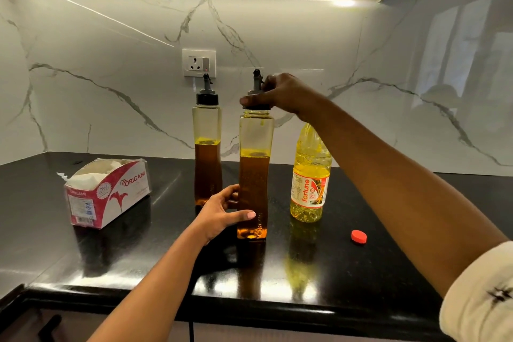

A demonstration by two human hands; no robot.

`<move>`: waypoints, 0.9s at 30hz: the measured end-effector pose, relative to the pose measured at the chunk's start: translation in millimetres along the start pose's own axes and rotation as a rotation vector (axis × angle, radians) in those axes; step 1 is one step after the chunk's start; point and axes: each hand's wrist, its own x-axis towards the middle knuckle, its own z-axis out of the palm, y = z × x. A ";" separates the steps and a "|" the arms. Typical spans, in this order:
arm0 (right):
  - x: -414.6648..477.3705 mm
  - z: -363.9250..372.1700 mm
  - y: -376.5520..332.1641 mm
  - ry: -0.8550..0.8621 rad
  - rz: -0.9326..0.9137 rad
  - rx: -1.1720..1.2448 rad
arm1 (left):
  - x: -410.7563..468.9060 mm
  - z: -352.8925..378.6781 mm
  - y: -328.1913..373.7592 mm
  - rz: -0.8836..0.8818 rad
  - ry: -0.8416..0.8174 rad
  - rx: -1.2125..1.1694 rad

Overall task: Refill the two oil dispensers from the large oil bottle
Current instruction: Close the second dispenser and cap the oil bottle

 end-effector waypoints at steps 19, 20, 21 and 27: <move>-2.0 16.6 3.8 -0.079 0.147 0.126 | 0.8 -0.4 -1.1 0.002 0.018 0.021; -3.0 14.0 4.2 -0.171 0.157 0.239 | 0.9 -0.3 -0.9 0.001 0.016 0.016; -2.4 7.9 6.9 -0.244 0.152 0.372 | 0.6 -0.6 -0.9 0.000 0.013 0.011; 0.8 -15.8 18.6 -0.300 0.055 0.467 | 0.1 -1.6 -1.7 -0.005 0.006 0.006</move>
